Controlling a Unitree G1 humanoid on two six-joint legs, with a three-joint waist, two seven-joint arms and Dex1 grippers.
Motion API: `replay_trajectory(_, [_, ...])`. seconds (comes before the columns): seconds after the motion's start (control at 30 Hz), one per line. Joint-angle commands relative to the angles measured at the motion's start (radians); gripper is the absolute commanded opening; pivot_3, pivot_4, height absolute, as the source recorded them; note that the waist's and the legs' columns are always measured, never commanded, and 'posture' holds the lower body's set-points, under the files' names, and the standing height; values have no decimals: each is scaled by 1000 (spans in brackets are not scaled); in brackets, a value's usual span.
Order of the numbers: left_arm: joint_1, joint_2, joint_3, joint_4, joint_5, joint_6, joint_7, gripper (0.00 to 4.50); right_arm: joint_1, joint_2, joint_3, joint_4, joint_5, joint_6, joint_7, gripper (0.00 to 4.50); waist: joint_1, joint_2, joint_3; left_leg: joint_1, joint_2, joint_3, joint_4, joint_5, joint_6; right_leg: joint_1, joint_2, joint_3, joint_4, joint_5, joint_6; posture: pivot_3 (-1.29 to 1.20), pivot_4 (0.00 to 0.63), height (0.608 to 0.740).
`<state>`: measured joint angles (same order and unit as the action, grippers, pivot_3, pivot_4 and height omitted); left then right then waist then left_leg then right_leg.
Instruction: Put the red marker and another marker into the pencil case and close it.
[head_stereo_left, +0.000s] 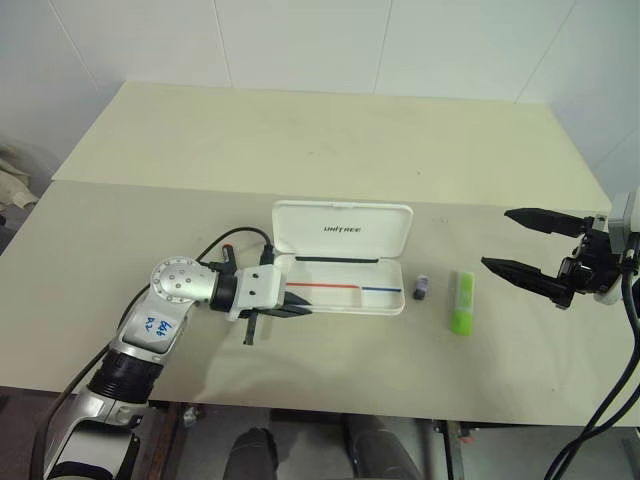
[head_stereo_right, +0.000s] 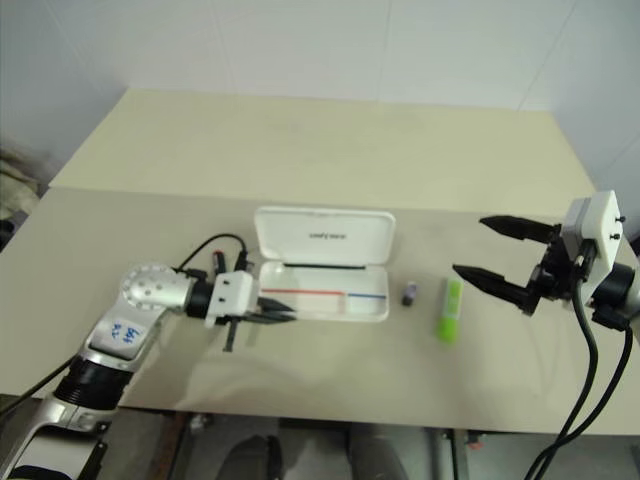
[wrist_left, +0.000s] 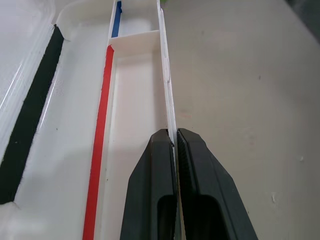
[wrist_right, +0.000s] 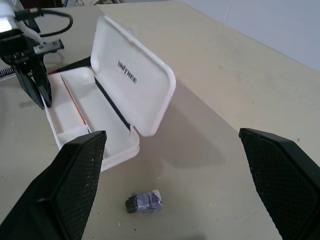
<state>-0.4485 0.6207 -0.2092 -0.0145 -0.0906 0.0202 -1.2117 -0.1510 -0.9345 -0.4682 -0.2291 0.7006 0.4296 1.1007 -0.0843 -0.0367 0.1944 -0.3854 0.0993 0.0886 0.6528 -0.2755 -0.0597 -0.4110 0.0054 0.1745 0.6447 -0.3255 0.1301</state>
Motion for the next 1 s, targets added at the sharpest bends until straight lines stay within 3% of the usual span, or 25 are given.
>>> replay_trajectory(0.03, [9, 21, -2, 4, 9, -59, 3, 30, -9, -22, -32, -15, -1, -15, 4, 4500, 0, 0, 0, 0, 0, 0, 0, 0, 0, 0, 0, 0, 0, 0, 0, 0, 150, 740])
replay_trajectory(0.53, [-27, -8, -31, 122, 46, -154, 36, 30, 9, -21, -44, -29, -10, -10, -9, 4500, 3, 0, 0, 0, 0, 0, 0, 0, 0, 0, 0, 0, 0, 0, 0, 0, 150, 740])
replay_trajectory(0.67, [-30, -16, -33, 118, 43, -155, 34, 1116, 9, -20, -44, -27, -16, -12, -8, 4500, 2, 0, 0, 0, -1, 0, 2, 0, 1, 1, -1, 1, 0, 1, 0, 0, 150, 740])
replay_trajectory(1.0, [20, -15, -30, -8, 15, -72, 57, 4446, 4, -16, -38, -18, -25, -20, 1, 4500, 1, 0, 0, 0, 0, 0, -1, 0, 1, 0, 0, 1, 0, 0, 0, 0, 150, 740])
